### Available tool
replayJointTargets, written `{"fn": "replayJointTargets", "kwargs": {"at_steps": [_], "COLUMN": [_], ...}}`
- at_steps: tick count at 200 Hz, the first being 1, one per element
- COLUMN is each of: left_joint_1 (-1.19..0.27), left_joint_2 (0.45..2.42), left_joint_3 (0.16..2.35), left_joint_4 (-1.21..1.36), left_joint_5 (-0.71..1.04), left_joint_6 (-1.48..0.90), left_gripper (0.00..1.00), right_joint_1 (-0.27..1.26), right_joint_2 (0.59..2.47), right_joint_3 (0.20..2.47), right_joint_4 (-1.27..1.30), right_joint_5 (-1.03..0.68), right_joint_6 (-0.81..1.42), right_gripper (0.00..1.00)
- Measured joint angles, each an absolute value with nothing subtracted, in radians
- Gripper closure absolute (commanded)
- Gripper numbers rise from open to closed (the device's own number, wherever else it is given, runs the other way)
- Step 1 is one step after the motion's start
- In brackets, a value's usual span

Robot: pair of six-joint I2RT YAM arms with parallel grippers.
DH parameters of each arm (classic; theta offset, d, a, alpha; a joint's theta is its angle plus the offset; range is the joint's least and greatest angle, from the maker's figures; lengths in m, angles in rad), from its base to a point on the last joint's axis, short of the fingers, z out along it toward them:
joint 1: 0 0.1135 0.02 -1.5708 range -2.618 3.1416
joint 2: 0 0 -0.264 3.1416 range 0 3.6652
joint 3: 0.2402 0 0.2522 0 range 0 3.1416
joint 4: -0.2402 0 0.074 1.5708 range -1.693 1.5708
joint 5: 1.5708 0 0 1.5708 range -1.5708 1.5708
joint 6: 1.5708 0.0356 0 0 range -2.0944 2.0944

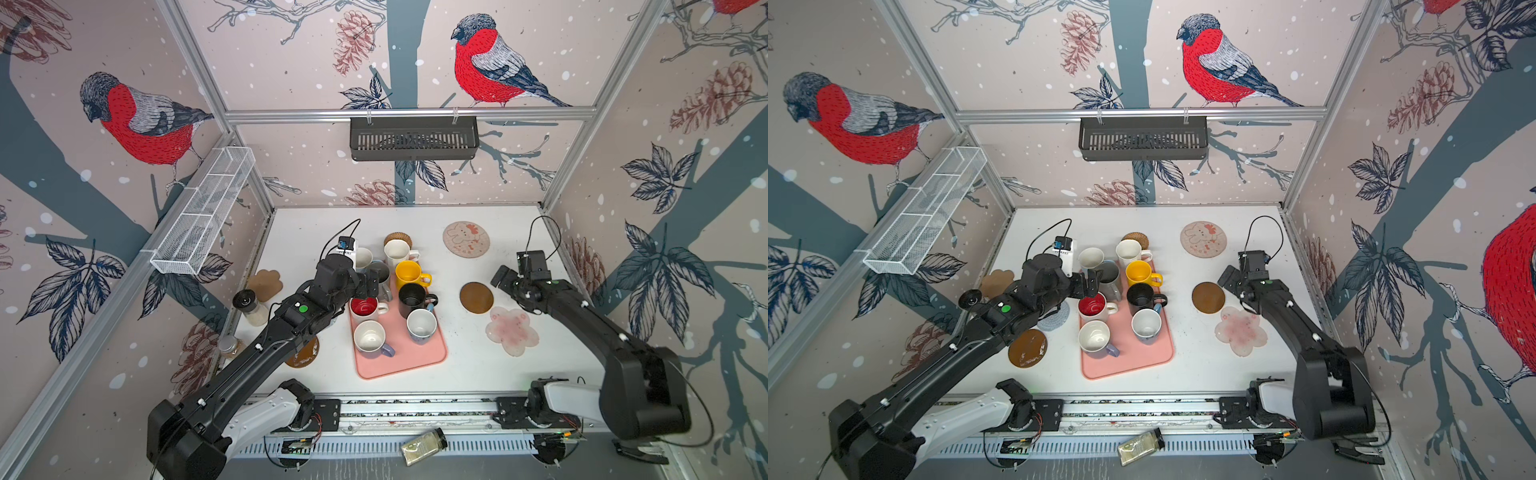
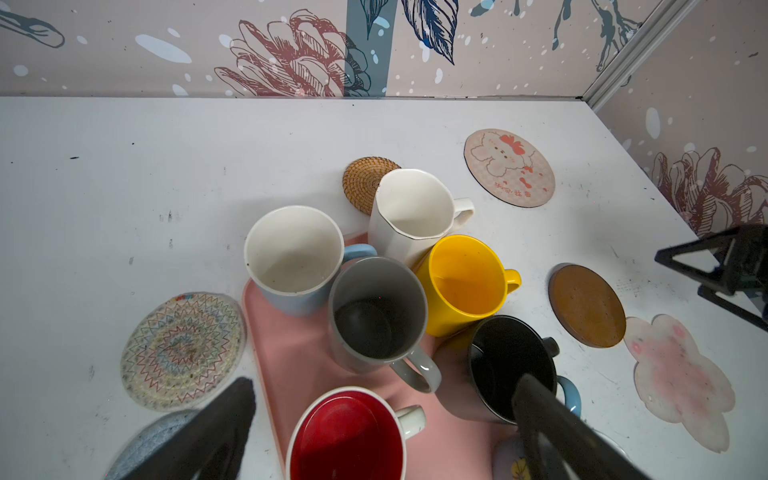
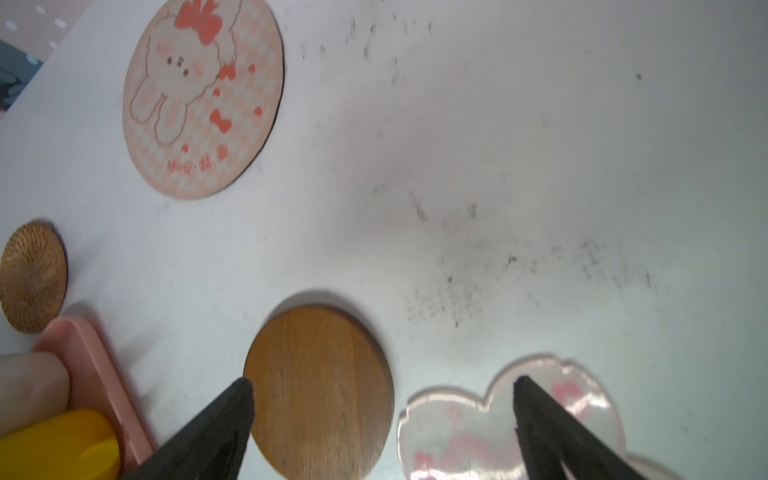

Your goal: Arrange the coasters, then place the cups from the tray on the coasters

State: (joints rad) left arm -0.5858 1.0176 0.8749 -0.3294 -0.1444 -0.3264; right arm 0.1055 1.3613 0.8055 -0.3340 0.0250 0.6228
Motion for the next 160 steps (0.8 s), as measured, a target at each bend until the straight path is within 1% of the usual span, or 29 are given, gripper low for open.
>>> {"fn": "replayJointTargets", "kwargs": {"at_steps": [8, 31, 45, 65, 84, 108, 136, 160], "left_joint_1": [-0.586, -0.586, -0.586, -0.586, -0.585, -0.585, -0.585, -0.585], "left_joint_2": [1.024, 1.024, 1.020, 1.011, 1.005, 1.007, 1.012, 1.009], "left_joint_3": [0.878, 0.881, 0.886, 0.894, 0.896, 0.889, 0.883, 0.873], "left_joint_4": [-0.334, -0.345, -0.350, -0.351, -0.351, -0.348, -0.348, -0.349], "left_joint_5": [-0.131, -0.108, -0.107, -0.109, -0.119, -0.136, -0.141, -0.155], "left_joint_6": [-0.322, -0.313, -0.306, -0.293, -0.287, -0.280, -0.272, -0.263], "left_gripper": [0.03, 0.03, 0.03, 0.03, 0.03, 0.03, 0.03, 0.03], "right_joint_1": [0.082, 0.056, 0.044, 0.032, 0.031, 0.040, 0.083, 0.151], "right_joint_2": [1.431, 1.674, 1.816, 1.963, 2.043, 2.131, 2.258, 2.345], "right_joint_3": [0.862, 1.042, 1.151, 1.276, 1.388, 1.519, 1.715, 1.869], "right_joint_4": [-0.331, -0.280, -0.273, -0.273, -0.271, -0.297, -0.353, -0.417], "right_joint_5": [-0.007, -0.080, -0.123, -0.156, -0.168, -0.165, -0.121, -0.024], "right_joint_6": [0.607, 0.573, 0.553, 0.546, 0.537, 0.522, 0.486, 0.429], "right_gripper": [0.06, 0.17, 0.20, 0.21, 0.21, 0.17, 0.19, 0.17]}}
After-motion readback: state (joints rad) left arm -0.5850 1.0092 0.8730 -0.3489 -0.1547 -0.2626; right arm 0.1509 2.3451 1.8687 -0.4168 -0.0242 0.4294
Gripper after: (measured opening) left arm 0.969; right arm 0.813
